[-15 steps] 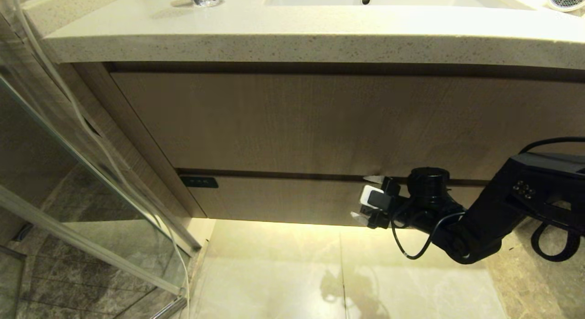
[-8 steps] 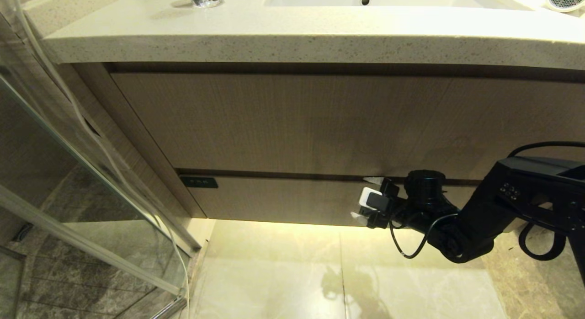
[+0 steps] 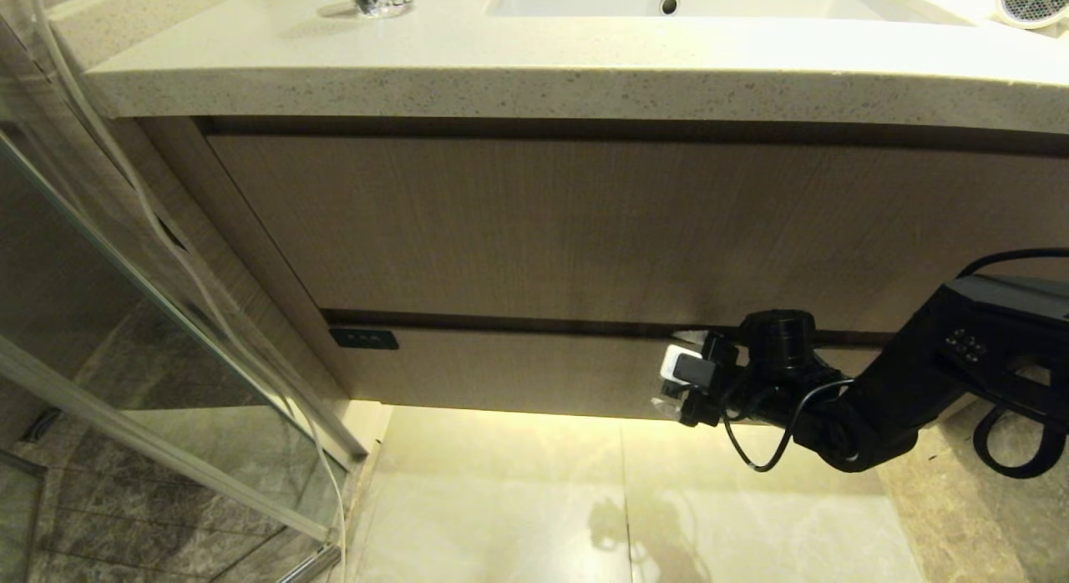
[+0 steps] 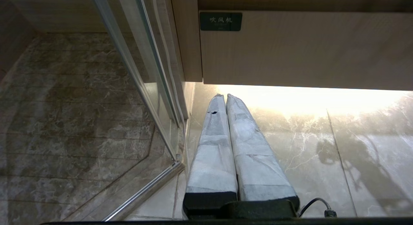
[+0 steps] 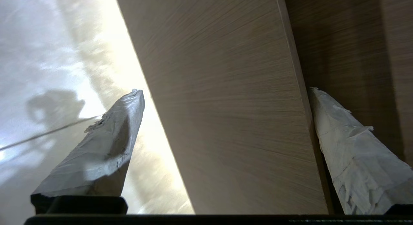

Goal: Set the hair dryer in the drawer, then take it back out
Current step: Pull open the drawer

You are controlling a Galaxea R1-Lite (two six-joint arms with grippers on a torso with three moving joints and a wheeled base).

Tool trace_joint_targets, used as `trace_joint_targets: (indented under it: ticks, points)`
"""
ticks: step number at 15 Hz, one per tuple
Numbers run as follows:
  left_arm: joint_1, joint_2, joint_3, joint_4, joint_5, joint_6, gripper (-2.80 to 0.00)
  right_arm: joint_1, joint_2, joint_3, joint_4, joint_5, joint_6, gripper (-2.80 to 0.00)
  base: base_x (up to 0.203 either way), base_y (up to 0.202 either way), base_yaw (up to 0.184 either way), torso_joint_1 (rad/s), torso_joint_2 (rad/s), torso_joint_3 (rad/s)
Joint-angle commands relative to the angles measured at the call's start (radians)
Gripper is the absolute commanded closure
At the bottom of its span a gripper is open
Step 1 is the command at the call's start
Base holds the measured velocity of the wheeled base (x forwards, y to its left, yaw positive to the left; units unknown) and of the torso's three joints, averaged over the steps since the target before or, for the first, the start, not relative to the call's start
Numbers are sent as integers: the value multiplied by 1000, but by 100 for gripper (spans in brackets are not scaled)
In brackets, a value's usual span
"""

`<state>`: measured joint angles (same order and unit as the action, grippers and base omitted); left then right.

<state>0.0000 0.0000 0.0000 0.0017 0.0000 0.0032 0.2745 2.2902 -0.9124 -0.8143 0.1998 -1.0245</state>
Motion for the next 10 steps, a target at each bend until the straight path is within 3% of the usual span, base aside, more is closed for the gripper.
trace_joint_targets:
  ticks: [1,5,10]
  points:
    - [0,0,0,0,0,0,0,0,-23,16,109,0,-1,-280,0,0,0,0,0,0]
    - [0,0,0,0,0,0,0,0,-71,45,176,-4,1,-280,0,0,0,0,0,0]
    - [0,0,0,0,0,0,0,-1,-221,123,353,-4,-5,-280,0,0,0,0,0,0]
